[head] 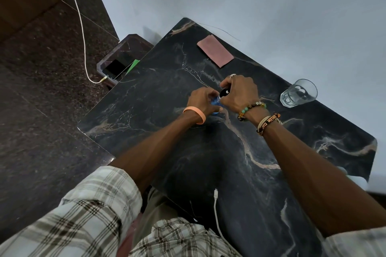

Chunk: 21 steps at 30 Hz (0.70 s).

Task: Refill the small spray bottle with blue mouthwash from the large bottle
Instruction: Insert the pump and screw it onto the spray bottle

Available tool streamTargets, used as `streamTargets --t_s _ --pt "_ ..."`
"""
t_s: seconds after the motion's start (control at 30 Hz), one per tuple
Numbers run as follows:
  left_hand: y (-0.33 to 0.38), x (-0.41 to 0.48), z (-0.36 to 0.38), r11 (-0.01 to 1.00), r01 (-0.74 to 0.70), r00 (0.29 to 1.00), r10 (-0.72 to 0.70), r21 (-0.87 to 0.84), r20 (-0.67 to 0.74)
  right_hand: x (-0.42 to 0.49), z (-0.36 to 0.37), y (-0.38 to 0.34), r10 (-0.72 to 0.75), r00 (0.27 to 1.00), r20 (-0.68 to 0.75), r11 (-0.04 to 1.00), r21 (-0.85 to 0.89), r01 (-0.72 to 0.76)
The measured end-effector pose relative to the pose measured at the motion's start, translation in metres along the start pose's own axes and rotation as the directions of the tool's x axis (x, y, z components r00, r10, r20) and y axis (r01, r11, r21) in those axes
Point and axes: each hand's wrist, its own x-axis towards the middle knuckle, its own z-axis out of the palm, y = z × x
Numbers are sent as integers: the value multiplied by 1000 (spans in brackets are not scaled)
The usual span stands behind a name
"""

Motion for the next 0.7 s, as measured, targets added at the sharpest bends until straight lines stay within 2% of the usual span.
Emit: streamTargets --t_s 0.4,0.7 --pt "-4 2 0 999 -40 999 40 -5 -4 -5 20 7 -14 1000 -7 999 37 15" --pt "-4 0 0 997 -47 999 46 -61 -18 -17 24 21 65 995 -74 971 234 -46"
